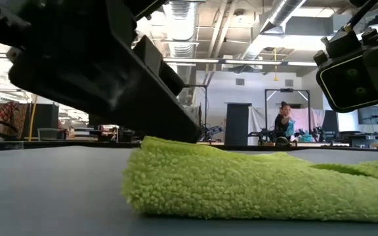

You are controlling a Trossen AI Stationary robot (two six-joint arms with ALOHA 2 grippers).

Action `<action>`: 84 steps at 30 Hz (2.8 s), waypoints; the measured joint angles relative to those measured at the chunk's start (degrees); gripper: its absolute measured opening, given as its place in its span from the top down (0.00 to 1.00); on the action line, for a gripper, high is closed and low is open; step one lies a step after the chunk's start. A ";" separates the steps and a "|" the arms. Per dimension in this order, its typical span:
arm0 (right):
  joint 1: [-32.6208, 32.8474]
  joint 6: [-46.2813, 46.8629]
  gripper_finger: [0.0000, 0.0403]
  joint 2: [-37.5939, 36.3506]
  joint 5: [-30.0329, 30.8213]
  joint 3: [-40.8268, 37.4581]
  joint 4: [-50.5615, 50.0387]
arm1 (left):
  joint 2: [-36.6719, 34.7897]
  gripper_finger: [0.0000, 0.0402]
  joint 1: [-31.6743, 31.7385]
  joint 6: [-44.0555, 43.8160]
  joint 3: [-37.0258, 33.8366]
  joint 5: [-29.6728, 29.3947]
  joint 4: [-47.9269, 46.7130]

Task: Roll towel
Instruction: Roll the green towel

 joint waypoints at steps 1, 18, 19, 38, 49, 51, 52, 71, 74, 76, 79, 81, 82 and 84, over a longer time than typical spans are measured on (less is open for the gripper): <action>0.00 0.00 0.95 0.00 0.02 0.00 0.00 | 0.00 1.00 0.00 0.10 0.00 0.37 0.29; -0.44 4.67 0.92 0.00 0.39 0.00 -0.68 | 0.55 1.00 1.70 -1.11 0.00 2.73 -2.79; -0.46 4.98 0.92 0.00 0.39 0.00 -0.70 | 0.99 1.00 2.01 -1.75 0.02 2.70 -2.34; -0.87 5.74 0.83 0.00 0.26 -0.04 -0.31 | 0.87 1.00 4.24 -2.41 0.09 -0.51 -3.40; -0.87 6.74 0.81 0.00 0.32 0.00 -0.81 | -6.29 1.00 5.35 0.48 0.13 3.46 0.79; -0.87 6.80 0.81 0.00 0.32 0.00 -0.81 | -5.33 1.00 4.82 -1.66 0.15 4.53 0.79; -0.87 6.86 0.81 0.00 0.32 0.00 -0.82 | -4.69 1.00 4.60 -2.67 0.15 4.71 0.55; -1.11 7.74 0.81 0.00 1.15 0.00 -0.90 | 2.71 1.00 4.28 -9.10 0.22 7.20 4.33; -1.11 7.69 0.81 0.00 1.15 0.00 -0.90 | 2.71 1.00 4.28 -9.16 0.22 7.20 3.48; -1.14 7.69 0.81 0.00 1.15 0.00 -0.89 | 2.71 1.00 4.28 -9.19 0.22 7.20 2.58; -1.14 7.67 0.81 0.00 1.18 0.00 -0.90 | 2.71 1.00 4.28 -9.22 0.22 7.43 0.79; -1.14 7.65 0.81 0.00 1.18 0.00 -0.90 | 2.71 1.00 4.30 -9.25 0.22 7.89 -0.64; -1.14 7.65 0.81 0.00 1.18 0.00 -0.90 | 2.71 1.00 4.30 -9.17 0.22 8.09 -1.25; -1.19 7.62 0.81 0.00 1.18 0.00 -0.90 | 2.63 1.00 4.30 -8.90 0.31 7.90 -2.77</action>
